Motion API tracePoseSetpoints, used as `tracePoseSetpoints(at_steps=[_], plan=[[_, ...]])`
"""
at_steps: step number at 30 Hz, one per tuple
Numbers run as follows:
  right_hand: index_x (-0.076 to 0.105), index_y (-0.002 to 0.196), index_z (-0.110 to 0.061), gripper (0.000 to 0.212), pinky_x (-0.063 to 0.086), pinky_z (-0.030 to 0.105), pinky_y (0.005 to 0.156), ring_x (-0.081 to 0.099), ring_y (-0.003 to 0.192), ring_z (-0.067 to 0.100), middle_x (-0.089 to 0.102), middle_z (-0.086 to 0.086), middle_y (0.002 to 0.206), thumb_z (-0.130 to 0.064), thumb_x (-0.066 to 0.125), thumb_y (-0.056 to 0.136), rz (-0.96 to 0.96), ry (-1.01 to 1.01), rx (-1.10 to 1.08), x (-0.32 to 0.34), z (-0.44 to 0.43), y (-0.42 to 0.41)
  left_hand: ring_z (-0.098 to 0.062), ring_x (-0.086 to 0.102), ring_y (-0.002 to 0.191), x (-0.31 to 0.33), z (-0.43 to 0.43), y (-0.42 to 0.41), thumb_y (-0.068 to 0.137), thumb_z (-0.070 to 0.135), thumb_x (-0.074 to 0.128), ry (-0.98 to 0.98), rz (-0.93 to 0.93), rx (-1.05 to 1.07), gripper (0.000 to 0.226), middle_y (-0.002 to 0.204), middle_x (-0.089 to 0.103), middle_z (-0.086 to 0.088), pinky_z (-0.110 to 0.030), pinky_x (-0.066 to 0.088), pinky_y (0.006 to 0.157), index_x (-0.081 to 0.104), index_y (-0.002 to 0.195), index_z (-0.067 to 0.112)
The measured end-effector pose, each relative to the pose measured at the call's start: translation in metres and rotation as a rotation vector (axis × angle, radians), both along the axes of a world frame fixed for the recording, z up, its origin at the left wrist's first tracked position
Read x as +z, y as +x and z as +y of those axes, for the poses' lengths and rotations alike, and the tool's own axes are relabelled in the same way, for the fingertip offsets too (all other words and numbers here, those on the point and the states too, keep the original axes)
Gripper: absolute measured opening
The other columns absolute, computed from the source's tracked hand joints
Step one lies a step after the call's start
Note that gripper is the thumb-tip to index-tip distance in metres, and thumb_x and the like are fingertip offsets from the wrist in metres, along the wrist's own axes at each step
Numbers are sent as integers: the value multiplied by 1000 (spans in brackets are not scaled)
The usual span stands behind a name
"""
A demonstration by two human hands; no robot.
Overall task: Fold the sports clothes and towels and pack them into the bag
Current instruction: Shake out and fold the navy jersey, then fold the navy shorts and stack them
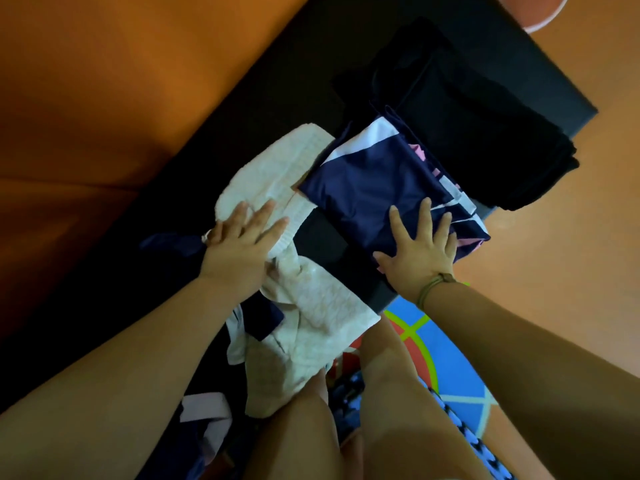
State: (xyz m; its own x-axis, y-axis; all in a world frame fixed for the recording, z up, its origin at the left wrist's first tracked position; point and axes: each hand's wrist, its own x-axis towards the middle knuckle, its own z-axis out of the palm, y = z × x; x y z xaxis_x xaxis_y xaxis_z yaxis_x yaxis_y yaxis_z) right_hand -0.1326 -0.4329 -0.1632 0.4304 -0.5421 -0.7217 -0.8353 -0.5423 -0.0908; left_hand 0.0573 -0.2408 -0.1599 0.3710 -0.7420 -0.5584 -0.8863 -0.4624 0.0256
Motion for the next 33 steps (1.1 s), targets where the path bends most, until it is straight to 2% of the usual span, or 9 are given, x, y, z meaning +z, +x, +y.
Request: tracePoseSetpoints(at_steps=[4, 9, 13, 16, 18, 21, 24, 27, 33], plan=[[-5, 147, -40, 75, -3, 52, 116, -18, 141, 41, -27, 7, 154, -54, 43, 91, 0, -2, 6, -1, 7, 4, -28, -9, 146, -6, 10, 23, 92, 41, 51, 110, -36, 83, 79, 154, -24, 13, -48, 5, 117, -5, 148, 42], [3, 148, -39, 75, 1, 52, 116, -13, 142, 39, -20, 6, 156, -53, 48, 89, -40, -18, 8, 5, 12, 9, -27, -6, 146, 6, 25, 43, 89, 34, 58, 99, 29, 282, 81, 158, -15, 6, -50, 12, 116, 4, 148, 43], [37, 143, -16, 81, 24, 57, 106, 23, 137, 44, 24, 24, 150, -38, 72, 74, -365, -213, 208, 13, 43, 14, -39, 3, 143, 25, 51, 29, 78, 35, 73, -114, -18, 434, 87, 158, 5, -13, -55, 14, 114, 22, 148, 30], [48, 133, -10, 81, 42, 53, 91, 44, 115, 40, 47, 24, 132, -36, 78, 63, -563, -179, 396, 14, 77, 14, -39, -11, 142, 32, 73, 20, 79, 53, 65, 125, -62, 511, 96, 158, -5, -8, -59, -2, 112, 0, 149, 38], [37, 141, -15, 87, 47, 49, 90, 47, 115, 38, 41, 22, 139, -38, 78, 67, -485, -33, 540, 16, 98, 15, -39, -11, 142, 33, 91, 17, 83, 48, 62, 199, -15, 562, 93, 157, -4, -2, -61, 6, 111, -4, 148, 41], [2, 147, -35, 88, 42, 44, 98, 35, 125, 33, 10, 16, 152, -33, 63, 84, -253, 181, 675, 9, 117, 16, -44, 18, 132, 34, 115, 16, 86, 27, 63, 166, 11, 584, 81, 151, 13, -8, -55, 37, 102, 13, 149, 34], [26, 137, -32, 69, 48, 40, 80, 45, 105, 32, 25, 14, 139, -8, 59, 81, -212, 122, 711, 5, 121, 21, -46, 40, 112, 37, 127, 19, 87, 11, 59, 112, 9, 640, 57, 136, 35, -15, -49, 46, 86, 39, 139, 22], [51, 115, -13, 36, 37, 36, 62, 53, 86, 33, 42, 15, 120, 2, 50, 83, -177, 73, 701, 7, 119, 32, -46, 49, 105, 43, 142, 20, 85, 1, 51, 57, 61, 697, 53, 126, 44, -22, -51, 47, 84, 46, 135, 16], [30, 136, -15, 54, 49, 39, 71, 57, 92, 35, 48, 13, 122, -15, 55, 89, -110, 61, 585, 17, 126, 46, -42, 51, 94, 76, 183, -3, 86, 0, 51, -151, 65, 827, 42, 124, 38, -20, -48, 46, 79, 48, 128, 7]])
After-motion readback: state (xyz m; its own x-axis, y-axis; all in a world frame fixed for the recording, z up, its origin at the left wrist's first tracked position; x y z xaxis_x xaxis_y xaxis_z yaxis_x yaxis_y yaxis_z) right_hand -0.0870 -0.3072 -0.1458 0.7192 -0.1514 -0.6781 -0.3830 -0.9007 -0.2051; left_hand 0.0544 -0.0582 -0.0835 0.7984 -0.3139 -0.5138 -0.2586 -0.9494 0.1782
